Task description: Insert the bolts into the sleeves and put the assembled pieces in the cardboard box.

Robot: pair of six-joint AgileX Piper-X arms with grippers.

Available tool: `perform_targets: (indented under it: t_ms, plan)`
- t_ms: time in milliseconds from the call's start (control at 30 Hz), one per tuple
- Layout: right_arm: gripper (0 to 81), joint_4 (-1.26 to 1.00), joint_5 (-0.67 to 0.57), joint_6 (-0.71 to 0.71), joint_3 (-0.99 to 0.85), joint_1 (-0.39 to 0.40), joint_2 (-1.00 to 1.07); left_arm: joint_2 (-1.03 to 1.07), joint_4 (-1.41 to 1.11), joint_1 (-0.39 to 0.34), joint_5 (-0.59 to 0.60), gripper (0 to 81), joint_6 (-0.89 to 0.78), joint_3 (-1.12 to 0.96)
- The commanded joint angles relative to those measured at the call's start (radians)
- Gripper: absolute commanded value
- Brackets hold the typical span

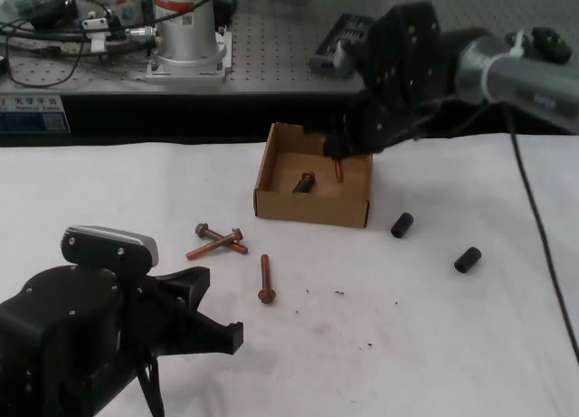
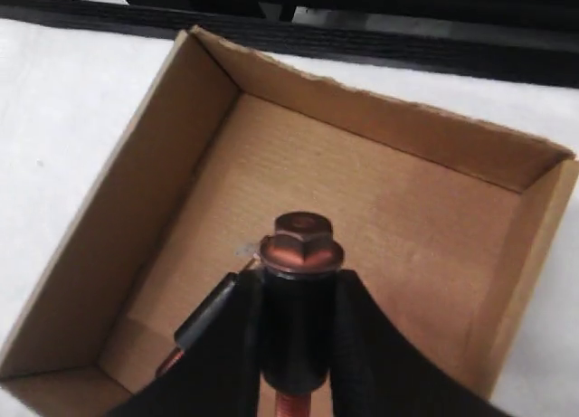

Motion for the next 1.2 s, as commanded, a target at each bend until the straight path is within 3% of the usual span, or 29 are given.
perform_targets:
  t_ms: [0,67,133,167,300,367,533,700,800,933,1067,1167]
  plan:
    - [7.2,-0.003,-0.013,0.004,-0.024,-0.014,0.008,-0.011,0.002,-0.002,0.002,0.7,-0.012,-0.011]
    - [6.6,-0.003,-0.015,0.004,-0.024,-0.019,0.021,-0.011,0.002,-0.002,0.002,0.7,-0.012,-0.011]
    - [0.7,0.0,-0.029,0.004,-0.024,-0.025,0.024,-0.011,0.002,-0.002,0.002,0.7,-0.012,-0.011]
    - [5.5,0.005,-0.029,0.004,-0.024,-0.025,0.024,-0.011,0.002,-0.002,0.002,0.7,-0.012,-0.011]
    - [46.1,0.018,-0.032,0.008,-0.024,-0.025,0.019,-0.011,0.002,-0.002,0.002,0.7,-0.012,-0.011]
    - [52.3,0.019,-0.089,0.001,-0.024,-0.025,0.009,-0.011,0.002,-0.002,0.002,0.7,-0.012,-0.011]
    - [39.6,0.046,-0.335,0.056,-0.024,-0.025,-0.071,-0.01,0.002,-0.002,0.002,0.7,-0.009,-0.011]
    - [31.3,0.177,-0.322,0.001,-0.024,-0.009,-0.231,-0.01,0.002,-0.002,0.002,0.7,-0.004,-0.011]
    - [31.3,0.332,-0.176,-0.112,-0.024,-0.004,-0.334,-0.01,0.002,-0.002,0.002,0.7,-0.001,-0.011]
    - [31.5,0.57,0.13,-0.2,-0.02,-0.013,-0.425,-0.01,0.011,-0.002,0.011,0.7,-0.002,-0.011]
    - [31.5,0.747,0.154,-0.151,0.039,-0.062,-0.438,-0.013,0.011,-0.002,0.06,0.7,0.017,-0.011]
    - [33.0,0.758,0.158,-0.055,0.133,-0.098,-0.438,-0.013,0.011,-0.002,0.06,0.7,0.019,-0.011]
